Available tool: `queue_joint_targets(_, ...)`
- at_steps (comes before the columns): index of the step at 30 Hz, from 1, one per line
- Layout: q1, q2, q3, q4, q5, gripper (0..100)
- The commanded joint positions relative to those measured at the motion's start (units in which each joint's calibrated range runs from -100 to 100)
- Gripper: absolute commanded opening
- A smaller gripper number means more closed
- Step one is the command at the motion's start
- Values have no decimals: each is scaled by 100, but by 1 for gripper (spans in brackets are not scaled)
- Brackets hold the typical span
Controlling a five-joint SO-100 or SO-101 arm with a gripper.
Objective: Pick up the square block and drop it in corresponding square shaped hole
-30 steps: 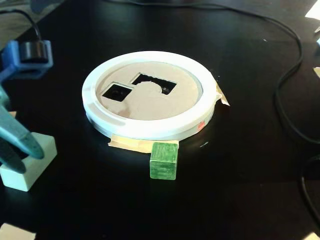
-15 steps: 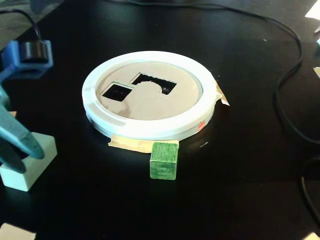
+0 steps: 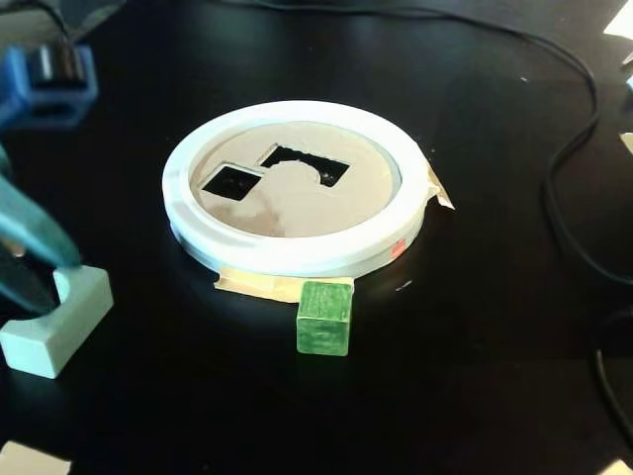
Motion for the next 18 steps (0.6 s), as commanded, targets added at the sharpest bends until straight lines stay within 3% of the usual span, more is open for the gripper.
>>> queue_joint_targets(1, -527, 46, -1242, -169, 24, 85)
queue_joint_targets(7, -565, 1371, -2289, -179, 29, 85)
queue_joint_targets(18, -1039, 6987, -6651, -159, 44, 84)
